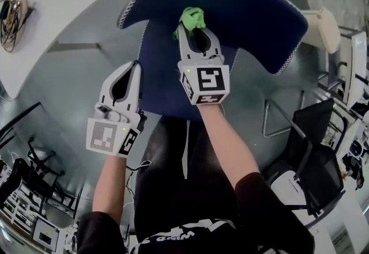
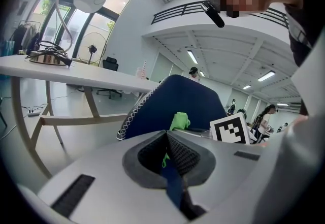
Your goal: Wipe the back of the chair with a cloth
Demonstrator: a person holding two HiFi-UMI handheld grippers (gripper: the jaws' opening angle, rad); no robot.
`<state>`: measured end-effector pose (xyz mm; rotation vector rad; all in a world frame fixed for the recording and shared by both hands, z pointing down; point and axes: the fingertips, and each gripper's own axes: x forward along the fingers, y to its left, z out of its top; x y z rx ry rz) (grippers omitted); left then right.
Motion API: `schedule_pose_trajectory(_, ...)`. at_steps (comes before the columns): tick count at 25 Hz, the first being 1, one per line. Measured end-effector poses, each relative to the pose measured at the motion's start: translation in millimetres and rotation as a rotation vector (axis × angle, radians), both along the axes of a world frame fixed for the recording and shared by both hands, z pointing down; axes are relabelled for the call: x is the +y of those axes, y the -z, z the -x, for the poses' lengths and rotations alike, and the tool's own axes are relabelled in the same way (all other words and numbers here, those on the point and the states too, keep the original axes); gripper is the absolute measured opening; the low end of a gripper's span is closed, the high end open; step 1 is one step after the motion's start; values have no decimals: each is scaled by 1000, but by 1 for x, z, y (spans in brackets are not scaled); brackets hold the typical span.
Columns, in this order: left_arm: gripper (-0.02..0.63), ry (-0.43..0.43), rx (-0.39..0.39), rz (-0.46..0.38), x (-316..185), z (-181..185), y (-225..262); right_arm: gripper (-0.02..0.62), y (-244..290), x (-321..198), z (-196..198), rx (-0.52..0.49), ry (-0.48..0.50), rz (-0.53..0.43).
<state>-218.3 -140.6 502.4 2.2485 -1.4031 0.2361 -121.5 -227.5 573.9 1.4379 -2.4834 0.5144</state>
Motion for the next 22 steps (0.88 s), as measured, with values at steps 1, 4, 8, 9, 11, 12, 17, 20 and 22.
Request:
schedule_pose_trajectory(1, -5, 8, -1, 2, 0, 6, -1, 57, -1, 0, 9, -3, 17, 2)
schedule_pose_trajectory(4, -5, 30, -3, 9, 2, 22, -5, 57, -2, -1, 35, -6, 75, 0)
schedule_pose_trajectory(8, -5, 54, -4, 13, 1, 38, -8, 57, -1, -4, 52, -33, 89, 8)
schedule_pose_trajectory(9, -5, 60, -3, 15, 1, 41, -9, 57, -1, -3, 56, -40, 105, 11)
schedule_pose_trajectory(11, -5, 66, -2, 17, 1, 45, -11, 57, 1, 3, 71, -52, 169, 10)
schedule_pose_trajectory(12, -5, 66, -2, 18, 1, 45, -12, 57, 3, 5, 79, -59, 197, 7)
schedule_pose_trajectory(17, -5, 55, 2, 19, 2, 38, -15, 57, 20, 14, 89, -61, 234, -64)
schedule_pose_trajectory(20, -5, 42, 8, 21, 3, 32, -15, 57, 25, 21, 69, -51, 178, -80)
schedule_pose_trajectory(22, -5, 30, 11, 23, 4, 26, -15, 57, 23, 28, 44, -37, 120, -71)
